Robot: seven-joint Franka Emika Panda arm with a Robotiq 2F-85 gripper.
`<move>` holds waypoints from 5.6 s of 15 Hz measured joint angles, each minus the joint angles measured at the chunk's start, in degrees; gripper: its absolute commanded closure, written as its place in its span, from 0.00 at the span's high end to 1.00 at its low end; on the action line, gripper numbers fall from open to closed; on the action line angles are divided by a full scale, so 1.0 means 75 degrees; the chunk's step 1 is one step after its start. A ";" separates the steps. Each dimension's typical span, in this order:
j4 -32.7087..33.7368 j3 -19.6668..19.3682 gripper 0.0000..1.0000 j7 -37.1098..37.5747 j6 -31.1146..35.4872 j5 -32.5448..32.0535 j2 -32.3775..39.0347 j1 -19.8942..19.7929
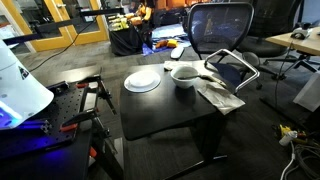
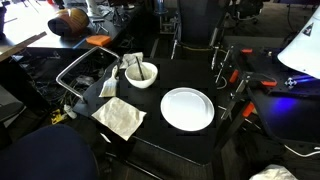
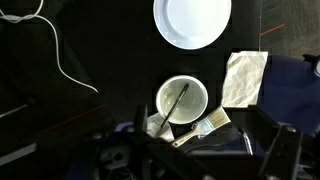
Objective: Take the marker out of the bowl and put it on the table
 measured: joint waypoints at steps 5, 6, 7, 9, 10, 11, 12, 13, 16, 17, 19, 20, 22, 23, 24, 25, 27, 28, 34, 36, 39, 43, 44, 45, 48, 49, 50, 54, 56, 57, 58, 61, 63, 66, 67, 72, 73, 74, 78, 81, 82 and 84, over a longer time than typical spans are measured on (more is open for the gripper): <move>0.0235 0.0020 1.00 0.1394 0.0972 -0.0514 0.1046 -0.0001; 0.0305 0.0019 1.00 0.1701 0.1126 -0.0666 0.1250 0.0000; 0.0386 0.0018 1.00 0.2006 0.1254 -0.0814 0.1455 0.0004; 0.0562 -0.0004 1.00 0.2563 0.1392 -0.1084 0.1837 0.0032; 0.0660 -0.0031 1.00 0.2827 0.1408 -0.1213 0.2018 0.0067; 0.0769 -0.0070 1.00 0.3086 0.1410 -0.1349 0.2197 0.0116; 0.0866 -0.0116 1.00 0.3295 0.1410 -0.1428 0.2357 0.0175; 0.0967 -0.0168 1.00 0.3454 0.1410 -0.1446 0.2509 0.0250; 0.1136 -0.0220 1.00 0.3596 0.1409 -0.1446 0.2735 0.0371; 0.1154 -0.0226 1.00 0.3603 0.1409 -0.1446 0.2748 0.0390; 0.1166 -0.0230 1.00 0.3604 0.1409 -0.1446 0.2747 0.0397; 0.1168 -0.0236 1.00 0.3604 0.1409 -0.1446 0.2748 0.0397; 0.1167 -0.0267 1.00 0.3602 0.1409 -0.1421 0.2755 0.0421; 0.1168 -0.0297 1.00 0.3625 0.1409 -0.1408 0.2783 0.0443; 0.1171 -0.0344 1.00 0.3708 0.1410 -0.1407 0.2836 0.0479; 0.1176 -0.0382 1.00 0.3812 0.1411 -0.1403 0.2911 0.0510; 0.1189 -0.0415 1.00 0.4037 0.1481 -0.1358 0.3109 0.0544; 0.1197 -0.0437 1.00 0.4148 0.1576 -0.1354 0.3227 0.0576; 0.1435 -0.0836 1.00 0.5006 0.2486 -0.1405 0.4154 0.1048; 0.1550 -0.1020 1.00 0.5149 0.2743 -0.1405 0.4455 0.1220; 0.1789 -0.1295 1.00 0.5272 0.2841 -0.1405 0.4864 0.1462; 0.2153 -0.1593 1.00 0.5275 0.2846 -0.1405 0.5373 0.1687; 0.2239 -0.1638 0.99 0.5275 0.2846 -0.1405 0.5486 0.1711; 0.2318 -0.1674 0.85 0.5275 0.2846 -0.1404 0.5593 0.1727; 0.2531 -0.1776 0.69 0.5275 0.2847 -0.1398 0.5874 0.1770; 0.2596 -0.1801 0.64 0.5275 0.2847 -0.1396 0.5958 0.1783; 0.2660 -0.1816 0.63 0.5275 0.2847 -0.1391 0.6040 0.1789; 0.2906 -0.1836 0.64 0.5275 0.2847 -0.1346 0.6352 0.1789; 0.3046 -0.1848 0.64 0.5275 0.2847 -0.1338 0.6515 0.1791; 0.3117 -0.1856 0.64 0.5275 0.2847 -0.1334 0.6596 0.1791; 0.3196 -0.1867 0.63 0.5275 0.2847 -0.1330 0.6682 0.1792; 0.3444 -0.1906 0.37 0.5275 0.2847 -0.1317 0.6947 0.1796; 0.3618 -0.1928 0.36 0.5275 0.2846 -0.1312 0.7125 0.1801; 0.3843 -0.1953 0.12 0.5275 0.2846 -0.1286 0.7356 0.1807; 0.3898 -0.1961 0.05 0.5275 0.2846 -0.1275 0.7407 0.1809; 0.4009 -0.1984 0.03 0.5275 0.2845 -0.1240 0.7473 0.1824; 0.4009 -0.1992 0.03 0.5275 0.2846 -0.1240 0.7462 0.1839; 0.4007 -0.2020 0.03 0.5275 0.2848 -0.1240 0.7437 0.1873; 0.3828 -0.2260 0.03 0.5284 0.3043 -0.1245 0.7114 0.2133; 0.3419 -0.2554 0.03 0.5469 0.3307 -0.1291 0.6631 0.2400; 0.3257 -0.2656 0.03 0.5554 0.3386 -0.1332 0.6451 0.2482; 0.2896 -0.2844 0.03 0.5629 0.3542 -0.1407 0.6068 0.2622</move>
